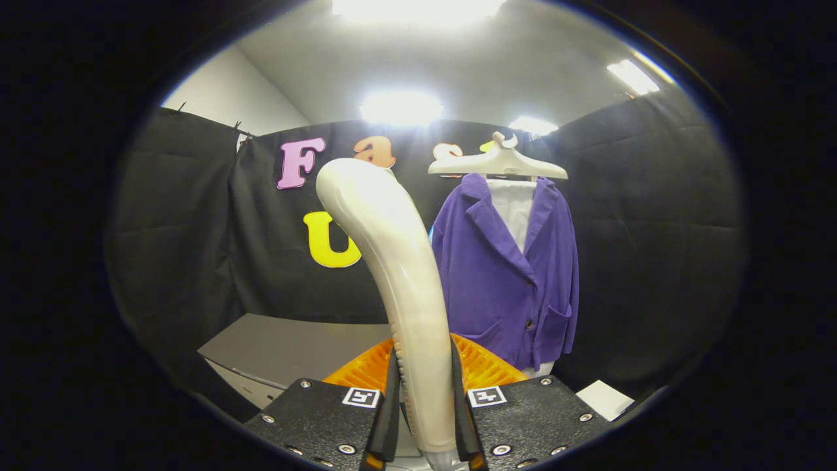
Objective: Iron the clothes twice with a garment steamer, once on the left side and once on the right side.
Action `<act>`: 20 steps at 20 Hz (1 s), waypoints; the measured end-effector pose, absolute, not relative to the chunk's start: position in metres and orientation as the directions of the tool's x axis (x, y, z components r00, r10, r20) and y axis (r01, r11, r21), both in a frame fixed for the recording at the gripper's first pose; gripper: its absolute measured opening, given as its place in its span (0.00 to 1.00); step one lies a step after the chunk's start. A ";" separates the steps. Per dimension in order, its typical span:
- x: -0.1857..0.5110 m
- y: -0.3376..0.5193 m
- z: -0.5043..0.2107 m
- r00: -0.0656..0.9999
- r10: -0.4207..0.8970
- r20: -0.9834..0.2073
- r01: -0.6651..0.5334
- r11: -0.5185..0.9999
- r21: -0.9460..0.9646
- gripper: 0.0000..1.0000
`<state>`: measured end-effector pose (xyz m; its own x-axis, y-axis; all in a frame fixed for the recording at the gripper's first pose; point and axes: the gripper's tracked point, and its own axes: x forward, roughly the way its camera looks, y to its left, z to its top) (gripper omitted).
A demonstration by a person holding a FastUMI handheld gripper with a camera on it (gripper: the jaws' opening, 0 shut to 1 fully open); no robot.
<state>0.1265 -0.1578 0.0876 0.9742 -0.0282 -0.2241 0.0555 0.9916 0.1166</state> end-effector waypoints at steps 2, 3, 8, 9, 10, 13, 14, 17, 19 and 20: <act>0.132 -0.145 0.079 0.971 -0.029 -0.236 0.057 0.992 0.110 0.35; 0.133 -0.139 0.075 0.970 -0.025 -0.240 0.053 0.992 0.112 0.35; 0.142 -0.119 0.062 0.966 -0.023 -0.258 0.060 0.989 0.138 0.34; 0.146 -0.116 0.059 0.964 -0.024 -0.264 0.061 0.989 0.134 0.34; 0.149 -0.113 0.056 0.962 -0.024 -0.271 0.061 0.990 0.130 0.34; 0.158 -0.110 0.049 0.958 -0.032 -0.286 0.066 0.992 0.112 0.35; 0.161 -0.109 0.046 0.955 -0.037 -0.293 0.070 0.992 0.106 0.35; 0.166 -0.111 0.037 0.946 -0.053 -0.318 0.084 0.993 0.083 0.35; 0.169 -0.112 0.031 0.942 -0.065 -0.330 0.095 0.993 0.073 0.35; 0.170 -0.111 0.029 0.940 -0.069 -0.335 0.098 0.993 0.071 0.35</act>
